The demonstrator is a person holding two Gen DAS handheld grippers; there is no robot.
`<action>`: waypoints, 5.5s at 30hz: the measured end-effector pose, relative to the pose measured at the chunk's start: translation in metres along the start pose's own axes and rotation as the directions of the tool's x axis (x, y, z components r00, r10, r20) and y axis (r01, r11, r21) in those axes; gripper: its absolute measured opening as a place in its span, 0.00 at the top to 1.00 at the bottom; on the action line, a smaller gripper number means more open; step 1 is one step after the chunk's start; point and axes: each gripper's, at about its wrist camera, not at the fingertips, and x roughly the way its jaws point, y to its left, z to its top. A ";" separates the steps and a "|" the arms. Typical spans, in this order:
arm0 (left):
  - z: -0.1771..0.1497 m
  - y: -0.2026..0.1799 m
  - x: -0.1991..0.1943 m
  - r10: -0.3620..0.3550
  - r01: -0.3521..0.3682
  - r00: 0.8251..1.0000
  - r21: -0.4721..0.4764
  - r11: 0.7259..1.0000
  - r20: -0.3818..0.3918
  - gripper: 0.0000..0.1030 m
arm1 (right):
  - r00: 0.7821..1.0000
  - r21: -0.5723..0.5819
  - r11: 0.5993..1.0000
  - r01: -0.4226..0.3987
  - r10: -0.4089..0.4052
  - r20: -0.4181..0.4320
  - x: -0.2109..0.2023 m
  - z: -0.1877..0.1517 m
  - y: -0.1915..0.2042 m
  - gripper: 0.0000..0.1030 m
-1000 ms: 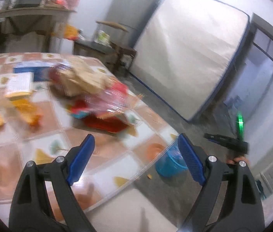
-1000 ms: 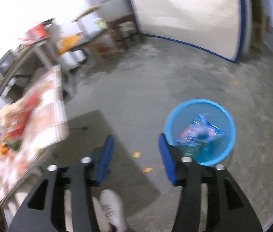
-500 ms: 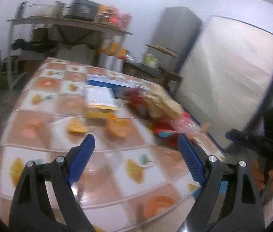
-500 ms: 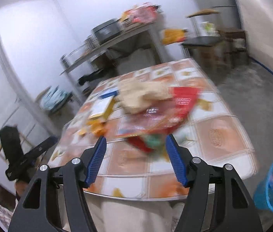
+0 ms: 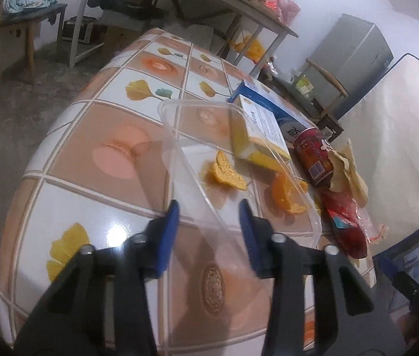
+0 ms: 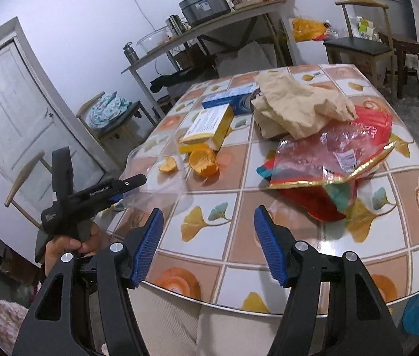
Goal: Collect trash
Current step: 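Grasp the clear plastic tray rim with the left tool while the right tool approaches the orange peel, then grasp the orange peel with the right tool while the left tool holds the tray, then carry the clear tray and orange peel to the wastebasket with both tools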
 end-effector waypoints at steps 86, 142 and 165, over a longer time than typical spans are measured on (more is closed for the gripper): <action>-0.014 0.041 -0.035 -0.228 0.228 0.973 -0.005 0.974 -0.011 0.84 | 0.913 -0.383 0.923 0.045 -0.194 -0.360 0.166 0.098 0.062 0.76; -0.007 -0.145 -0.072 -0.383 0.361 0.923 0.375 0.854 -0.017 0.98 | 0.940 0.063 0.965 0.254 -0.261 0.220 -0.077 0.034 -0.038 0.94; -0.273 -0.532 0.155 -0.230 0.655 0.712 0.511 0.556 -0.663 0.98 | 0.582 0.731 0.327 0.600 -0.805 -0.118 -0.276 -0.241 -0.320 0.94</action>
